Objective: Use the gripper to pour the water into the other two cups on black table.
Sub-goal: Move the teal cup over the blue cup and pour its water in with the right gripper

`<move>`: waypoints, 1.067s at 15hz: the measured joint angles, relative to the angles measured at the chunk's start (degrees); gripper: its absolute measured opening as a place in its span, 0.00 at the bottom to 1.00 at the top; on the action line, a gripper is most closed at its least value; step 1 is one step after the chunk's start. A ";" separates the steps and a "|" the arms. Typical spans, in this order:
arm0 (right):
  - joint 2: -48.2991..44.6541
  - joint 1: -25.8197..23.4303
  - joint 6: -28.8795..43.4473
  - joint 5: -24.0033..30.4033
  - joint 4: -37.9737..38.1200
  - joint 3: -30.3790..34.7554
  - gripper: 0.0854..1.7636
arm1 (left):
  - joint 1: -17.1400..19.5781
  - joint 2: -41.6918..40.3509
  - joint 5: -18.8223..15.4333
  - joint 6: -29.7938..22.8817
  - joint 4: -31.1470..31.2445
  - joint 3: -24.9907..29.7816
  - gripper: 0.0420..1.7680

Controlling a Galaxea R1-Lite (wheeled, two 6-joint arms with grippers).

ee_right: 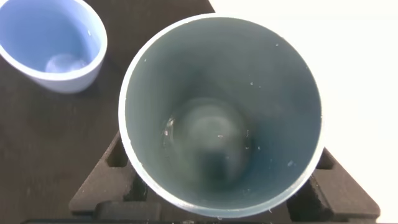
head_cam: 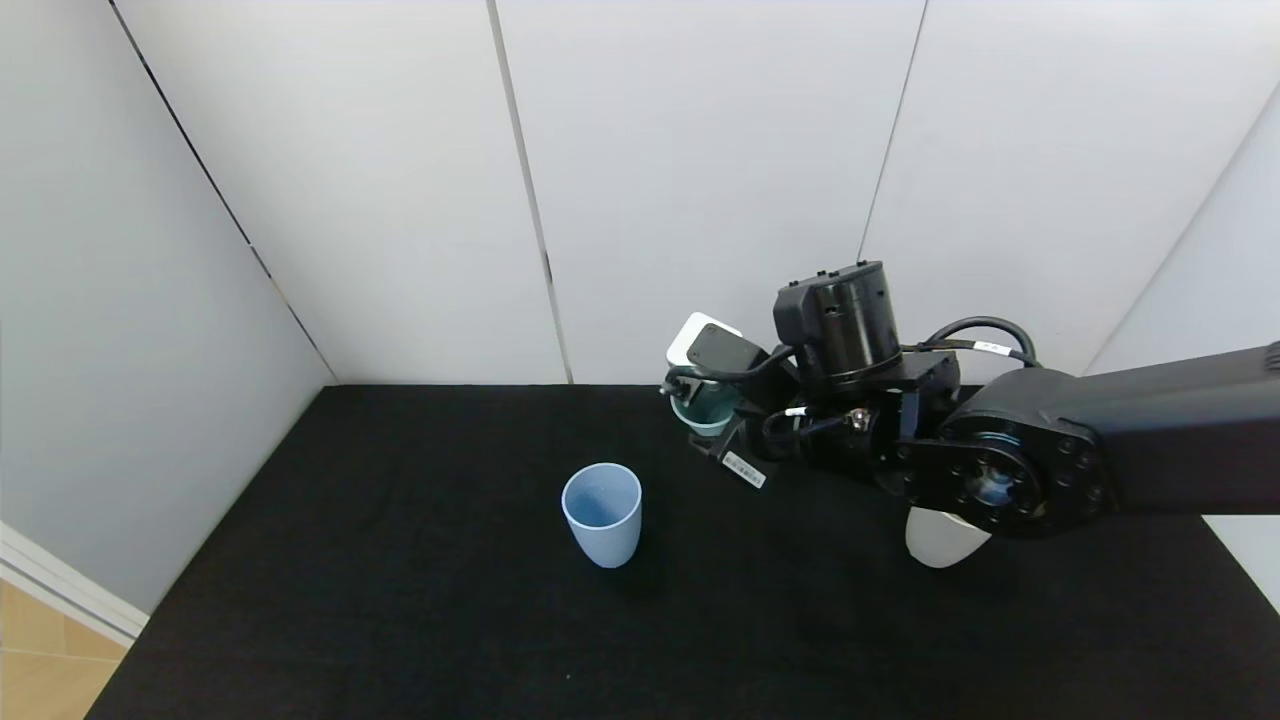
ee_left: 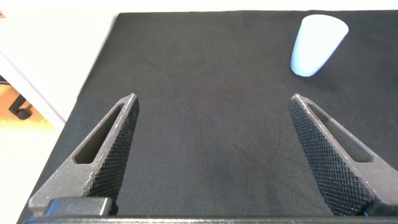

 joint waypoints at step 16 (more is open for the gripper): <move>13.18 5.13 -14.90 -14.23 -1.55 -12.09 0.66 | 0.00 0.00 0.00 0.02 0.00 0.00 0.97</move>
